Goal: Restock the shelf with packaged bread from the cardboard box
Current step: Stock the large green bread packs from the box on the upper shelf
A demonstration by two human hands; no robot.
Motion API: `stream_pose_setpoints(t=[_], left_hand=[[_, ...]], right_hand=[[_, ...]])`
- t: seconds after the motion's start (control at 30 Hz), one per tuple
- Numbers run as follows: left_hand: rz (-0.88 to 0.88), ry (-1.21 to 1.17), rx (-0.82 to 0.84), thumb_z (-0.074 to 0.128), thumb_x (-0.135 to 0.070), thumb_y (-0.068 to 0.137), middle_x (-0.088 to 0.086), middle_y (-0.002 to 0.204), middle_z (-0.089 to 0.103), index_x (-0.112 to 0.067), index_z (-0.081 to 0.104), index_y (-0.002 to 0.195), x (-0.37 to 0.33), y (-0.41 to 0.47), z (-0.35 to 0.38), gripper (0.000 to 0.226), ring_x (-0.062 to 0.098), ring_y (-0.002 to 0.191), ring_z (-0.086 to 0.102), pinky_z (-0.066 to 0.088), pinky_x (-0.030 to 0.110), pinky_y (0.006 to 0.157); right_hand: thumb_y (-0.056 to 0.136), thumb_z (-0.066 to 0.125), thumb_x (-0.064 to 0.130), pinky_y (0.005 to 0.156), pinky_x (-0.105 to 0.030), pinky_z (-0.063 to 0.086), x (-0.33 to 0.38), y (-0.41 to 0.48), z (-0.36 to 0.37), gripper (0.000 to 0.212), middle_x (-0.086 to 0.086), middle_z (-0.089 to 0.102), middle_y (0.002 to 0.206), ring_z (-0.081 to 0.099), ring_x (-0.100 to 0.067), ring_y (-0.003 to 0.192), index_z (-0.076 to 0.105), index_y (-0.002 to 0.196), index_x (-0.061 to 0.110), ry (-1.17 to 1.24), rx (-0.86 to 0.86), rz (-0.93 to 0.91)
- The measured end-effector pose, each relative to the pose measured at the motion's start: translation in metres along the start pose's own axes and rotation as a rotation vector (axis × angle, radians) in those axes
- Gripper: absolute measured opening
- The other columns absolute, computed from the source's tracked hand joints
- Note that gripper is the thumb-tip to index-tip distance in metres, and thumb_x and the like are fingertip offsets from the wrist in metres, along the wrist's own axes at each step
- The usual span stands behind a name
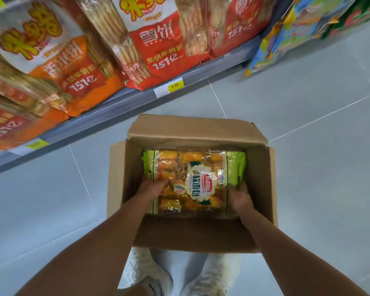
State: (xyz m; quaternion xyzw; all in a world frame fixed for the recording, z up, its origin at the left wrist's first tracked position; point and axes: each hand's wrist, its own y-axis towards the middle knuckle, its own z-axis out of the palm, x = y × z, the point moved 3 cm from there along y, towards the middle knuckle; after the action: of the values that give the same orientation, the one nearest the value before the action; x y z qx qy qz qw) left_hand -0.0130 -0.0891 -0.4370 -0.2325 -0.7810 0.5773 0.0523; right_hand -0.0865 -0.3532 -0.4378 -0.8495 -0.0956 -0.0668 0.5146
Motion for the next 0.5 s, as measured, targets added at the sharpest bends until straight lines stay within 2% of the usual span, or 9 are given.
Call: stream_pose_setpoints(t=[0.03, 0.1, 0.23, 0.3, 0.4, 0.5], left_hand=[[-0.008, -0.014, 0.007, 0.066, -0.040, 0.093, 0.005, 0.120, 0.062, -0.019, 0.051, 0.133, 0.001, 0.003, 0.001, 0.048, 0.028, 0.116, 0.059, 0.044, 0.038, 0.083], [-0.007, -0.024, -0.017, 0.070, -0.040, 0.089, 0.009, 0.131, 0.060, -0.019, 0.049, 0.138, 0.003, 0.003, 0.000, 0.057, 0.032, 0.122, 0.057, 0.044, 0.041, 0.085], [0.017, -0.014, -0.023, 0.072, -0.025, 0.089, 0.006, 0.120, 0.061, -0.020, 0.052, 0.131, -0.003, -0.016, -0.008, 0.047, 0.027, 0.111, 0.059, 0.045, 0.036, 0.085], [0.042, 0.007, 0.009, 0.071, -0.020, 0.089, 0.002, 0.114, 0.062, -0.021, 0.054, 0.126, -0.008, -0.033, -0.012, 0.042, 0.022, 0.101, 0.057, 0.045, 0.036, 0.085], [0.071, 0.035, 0.055, 0.073, -0.021, 0.087, 0.003, 0.117, 0.065, -0.022, 0.057, 0.123, -0.018, -0.063, -0.020, 0.040, 0.021, 0.102, 0.059, 0.046, 0.036, 0.086], [0.092, 0.050, 0.039, 0.079, -0.026, 0.082, 0.000, 0.113, 0.065, -0.023, 0.055, 0.120, -0.030, -0.105, -0.034, 0.044, 0.017, 0.095, 0.059, 0.046, 0.034, 0.082]], right_hand=[[0.102, 0.047, 0.038, 0.104, -0.047, 0.040, 0.002, -0.001, 0.002, 0.055, -0.021, 0.051, 0.142, 0.049, -0.044, 0.128, 0.033, 0.151, 0.017, 0.026, -0.005, 0.014], [0.102, 0.049, 0.036, 0.100, -0.044, 0.044, 0.001, -0.004, 0.003, 0.044, -0.018, 0.059, 0.132, 0.055, -0.041, 0.120, 0.047, 0.142, 0.017, 0.051, -0.008, 0.010], [0.101, 0.050, 0.031, 0.096, -0.049, 0.051, 0.001, -0.019, -0.005, 0.033, -0.011, 0.069, 0.117, 0.064, -0.034, 0.106, 0.061, 0.130, 0.022, 0.037, -0.014, -0.038], [0.101, 0.051, 0.025, 0.093, -0.041, 0.052, 0.011, -0.039, -0.014, 0.032, -0.005, 0.067, 0.107, 0.063, -0.028, 0.098, 0.061, 0.131, 0.019, 0.077, -0.020, -0.050], [0.101, 0.052, 0.023, 0.082, -0.031, 0.045, 0.020, -0.071, -0.032, 0.031, -0.001, 0.061, 0.101, 0.056, -0.021, 0.092, 0.061, 0.131, 0.019, 0.131, -0.010, -0.031], [0.099, 0.053, 0.020, 0.080, -0.030, 0.043, 0.028, -0.107, -0.054, 0.017, 0.000, 0.065, 0.101, 0.056, -0.018, 0.085, 0.064, 0.110, 0.026, 0.146, -0.006, -0.048]])
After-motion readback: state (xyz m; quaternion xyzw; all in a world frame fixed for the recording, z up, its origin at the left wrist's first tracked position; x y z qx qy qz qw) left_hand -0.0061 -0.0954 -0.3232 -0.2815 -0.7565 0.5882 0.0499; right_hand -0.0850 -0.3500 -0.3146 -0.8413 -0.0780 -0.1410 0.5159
